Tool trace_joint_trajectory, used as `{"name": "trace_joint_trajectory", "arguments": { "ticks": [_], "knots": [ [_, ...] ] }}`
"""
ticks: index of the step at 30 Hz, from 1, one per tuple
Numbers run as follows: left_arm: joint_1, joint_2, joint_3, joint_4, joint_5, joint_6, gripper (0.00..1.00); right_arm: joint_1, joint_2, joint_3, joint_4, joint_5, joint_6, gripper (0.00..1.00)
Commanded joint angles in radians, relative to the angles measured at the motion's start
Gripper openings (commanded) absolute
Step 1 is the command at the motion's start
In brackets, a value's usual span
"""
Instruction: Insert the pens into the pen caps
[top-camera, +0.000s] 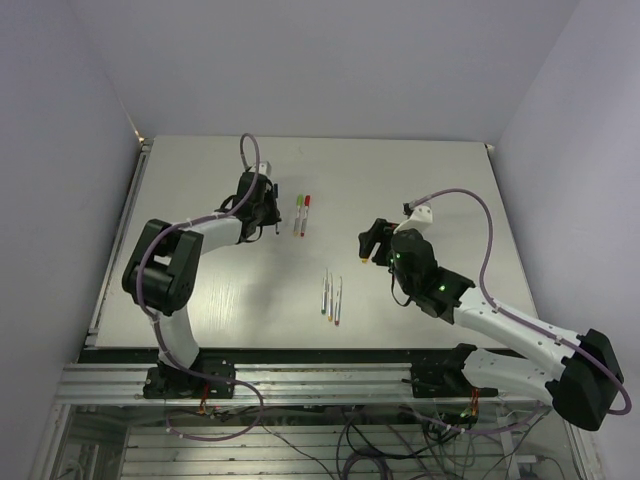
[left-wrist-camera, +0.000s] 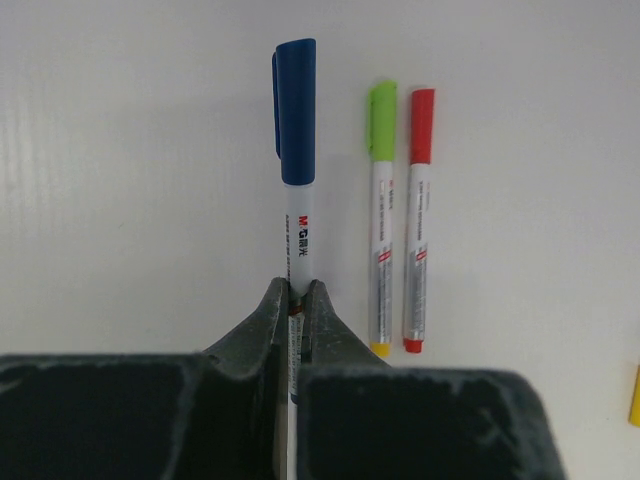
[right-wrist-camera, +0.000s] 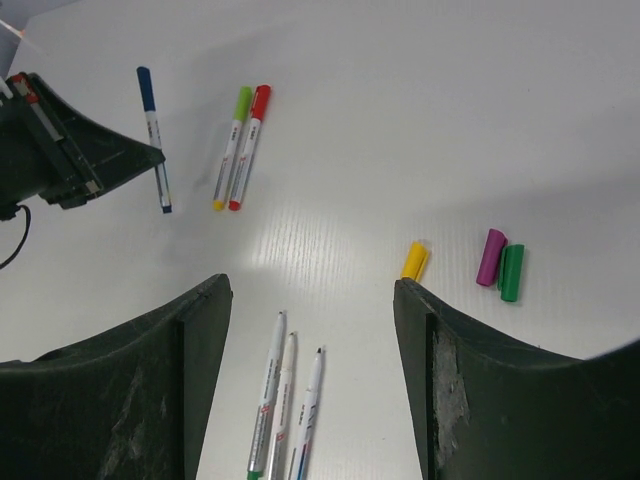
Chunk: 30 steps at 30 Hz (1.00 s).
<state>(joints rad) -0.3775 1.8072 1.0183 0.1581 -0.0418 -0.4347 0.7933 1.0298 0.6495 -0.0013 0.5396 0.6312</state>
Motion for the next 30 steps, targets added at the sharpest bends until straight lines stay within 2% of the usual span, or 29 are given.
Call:
{"name": "trace_joint_trajectory", "arguments": {
  "ticks": [1,24,30],
  "knots": [
    [0.0,0.054,0.073,0.007,0.09,0.033,0.07,-0.001,0.013,0.005,-0.002,0.019,0.015,0.66],
    [0.001,0.226,0.198,-0.01,0.16,0.011,0.1,-0.002,0.071,0.017,0.012,0.01,0.019,0.66],
    [0.0,0.237,0.196,-0.001,0.17,-0.012,0.19,-0.001,0.063,0.006,0.012,0.011,0.021,0.66]
  ]
}}
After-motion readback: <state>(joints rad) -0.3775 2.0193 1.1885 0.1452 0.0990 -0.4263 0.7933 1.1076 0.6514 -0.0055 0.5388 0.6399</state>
